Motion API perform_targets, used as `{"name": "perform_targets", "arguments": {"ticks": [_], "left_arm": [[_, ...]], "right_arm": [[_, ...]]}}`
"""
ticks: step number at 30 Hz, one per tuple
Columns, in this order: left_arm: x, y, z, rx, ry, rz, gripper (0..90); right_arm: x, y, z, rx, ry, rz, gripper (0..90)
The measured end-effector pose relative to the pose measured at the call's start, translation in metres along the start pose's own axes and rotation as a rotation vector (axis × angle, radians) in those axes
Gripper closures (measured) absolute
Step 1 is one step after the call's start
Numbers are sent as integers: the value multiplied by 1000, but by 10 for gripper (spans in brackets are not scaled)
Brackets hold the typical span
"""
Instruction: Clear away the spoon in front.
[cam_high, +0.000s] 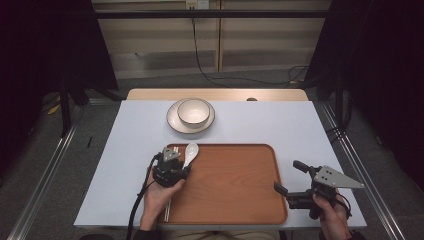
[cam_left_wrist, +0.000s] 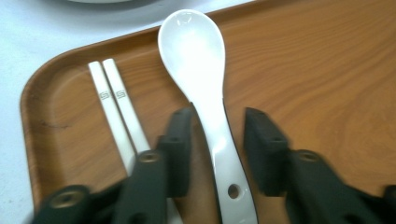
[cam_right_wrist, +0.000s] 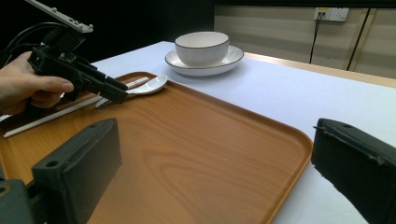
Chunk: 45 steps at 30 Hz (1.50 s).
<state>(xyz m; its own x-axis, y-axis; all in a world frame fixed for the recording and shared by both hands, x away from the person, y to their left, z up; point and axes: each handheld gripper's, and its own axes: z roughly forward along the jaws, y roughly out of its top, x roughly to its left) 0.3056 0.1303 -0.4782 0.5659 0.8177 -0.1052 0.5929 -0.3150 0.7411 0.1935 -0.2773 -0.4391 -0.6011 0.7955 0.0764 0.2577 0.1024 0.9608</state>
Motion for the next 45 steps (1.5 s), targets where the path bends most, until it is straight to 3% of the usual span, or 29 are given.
{"name": "perform_targets", "arguments": {"ticks": [4,9,16,19,23,24,26,30,31,35,45], "left_arm": [[1,0,1,-13,-9,10,544],[3,2,-2,-67,-28,9,432],[11,9,-7,-134,14,-11,190],[16,12,-9,-180,7,-22,118],[22,16,-12,-204,-6,-1,35],[24,16,-12,-210,-22,-7,37],[27,15,-13,-198,-10,27,26],[31,19,-12,-224,-19,16,27],[32,20,-11,-232,-23,-3,26],[37,28,-11,-227,-44,0,37],[47,50,-9,-272,-18,5,51]], "right_arm": [[0,0,1,-1,4,-1,13],[0,0,1,-1,4,3,13],[0,0,0,-3,2,4,13],[0,0,1,-3,-1,5,13],[0,0,1,-6,-5,4,13],[0,1,1,-8,-7,8,13],[0,1,1,-8,-5,9,13],[0,1,1,-10,-10,11,13],[0,1,1,-9,-11,11,13],[0,1,1,-10,-11,10,13],[-1,0,1,-11,-5,10,13]]}}
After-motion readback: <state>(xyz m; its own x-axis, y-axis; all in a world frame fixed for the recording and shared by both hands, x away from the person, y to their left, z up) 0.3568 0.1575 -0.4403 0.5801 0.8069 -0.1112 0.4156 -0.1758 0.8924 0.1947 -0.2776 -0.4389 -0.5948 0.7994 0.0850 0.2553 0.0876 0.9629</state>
